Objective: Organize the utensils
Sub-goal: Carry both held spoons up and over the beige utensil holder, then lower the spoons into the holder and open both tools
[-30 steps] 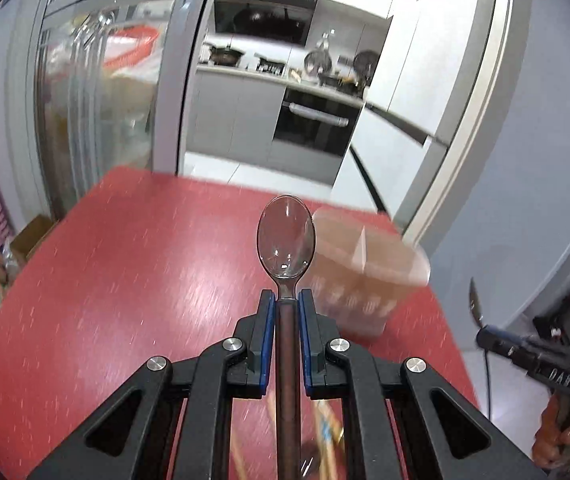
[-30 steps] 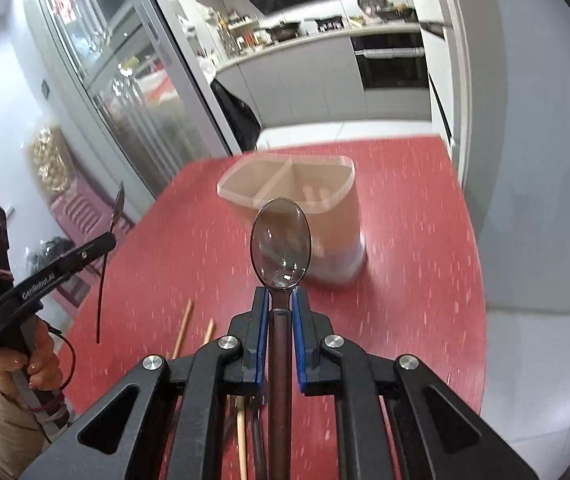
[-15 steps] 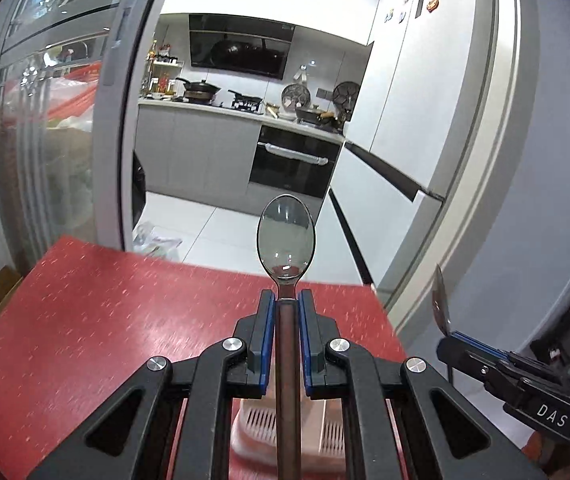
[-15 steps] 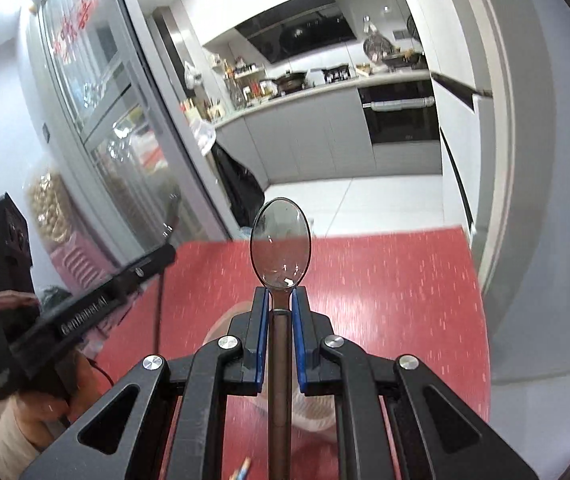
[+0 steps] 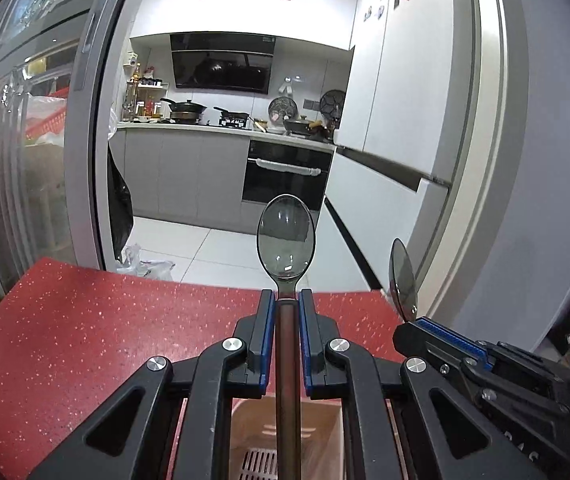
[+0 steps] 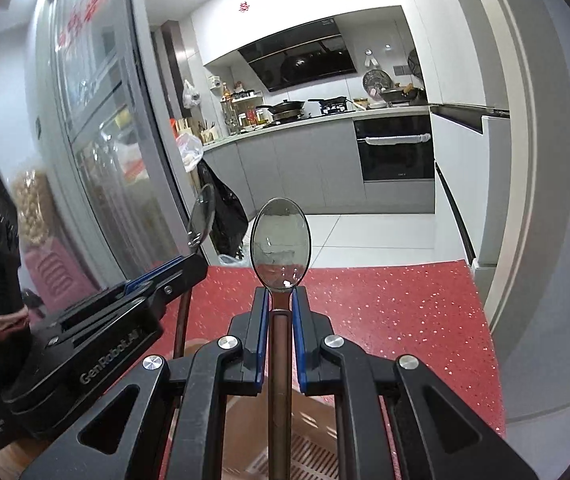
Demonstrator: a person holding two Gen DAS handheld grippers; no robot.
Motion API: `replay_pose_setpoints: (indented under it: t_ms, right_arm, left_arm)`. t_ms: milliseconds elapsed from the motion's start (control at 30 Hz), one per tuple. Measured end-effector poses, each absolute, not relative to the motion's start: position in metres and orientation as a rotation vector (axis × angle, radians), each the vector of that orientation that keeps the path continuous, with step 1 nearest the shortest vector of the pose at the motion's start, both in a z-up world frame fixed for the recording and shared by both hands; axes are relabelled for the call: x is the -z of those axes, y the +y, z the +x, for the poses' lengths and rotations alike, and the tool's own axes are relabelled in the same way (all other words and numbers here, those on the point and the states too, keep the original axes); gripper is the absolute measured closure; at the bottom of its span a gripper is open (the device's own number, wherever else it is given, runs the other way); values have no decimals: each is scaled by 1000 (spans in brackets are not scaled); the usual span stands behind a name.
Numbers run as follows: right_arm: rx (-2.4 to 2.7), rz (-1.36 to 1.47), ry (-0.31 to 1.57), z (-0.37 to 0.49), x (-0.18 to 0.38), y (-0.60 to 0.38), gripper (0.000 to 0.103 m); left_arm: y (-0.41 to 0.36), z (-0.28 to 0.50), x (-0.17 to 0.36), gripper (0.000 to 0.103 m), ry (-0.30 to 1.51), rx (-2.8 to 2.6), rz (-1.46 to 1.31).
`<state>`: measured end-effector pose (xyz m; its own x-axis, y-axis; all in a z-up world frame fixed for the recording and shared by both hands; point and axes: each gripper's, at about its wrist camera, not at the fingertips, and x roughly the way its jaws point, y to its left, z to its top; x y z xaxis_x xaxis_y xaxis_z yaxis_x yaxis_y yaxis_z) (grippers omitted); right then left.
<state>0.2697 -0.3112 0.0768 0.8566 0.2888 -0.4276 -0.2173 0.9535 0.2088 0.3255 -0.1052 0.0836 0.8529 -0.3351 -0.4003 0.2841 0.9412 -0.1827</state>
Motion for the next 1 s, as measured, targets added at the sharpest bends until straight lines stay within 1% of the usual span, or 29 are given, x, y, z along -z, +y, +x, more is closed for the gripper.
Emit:
replay_pose_setpoints:
  t_ms: [333,600,667,700,733,767,800,833,1000]
  right_arm:
    - [-257,100,512,257,-47,-312,91]
    - [-246,74,535,248,-47,-314,90]
    - [-248,77,545,248,-47,-314,89]
    - [-253,78,552,247,-48,-315,84]
    - [-263,82,558,247,-49,-315,75]
    - [-268,86,558,247,-49,-315,69]
    - [-270,88,554,246,-51,-315,58]
    - [-262,86,546,245,-54,-314,49]
    - [-261,117,537,237,-65,-319,47]
  left_arm:
    - [-112,303,-57,66,452,285,-6]
    - [-113,296,-46,66,529,259,44]
    - [-111,294,-45,66,540,256,40]
    - [-111,293,-45,66,545,255,39]
    - [-111,292,-46,66,549,252,40]
    - [-111,292,-46,66,553,251,41]
    - [-111,291,-47,66,555,248,44]
    - [-111,290,-47,66,556,242,48]
    - [-111,287,-49,66,559,236,52]
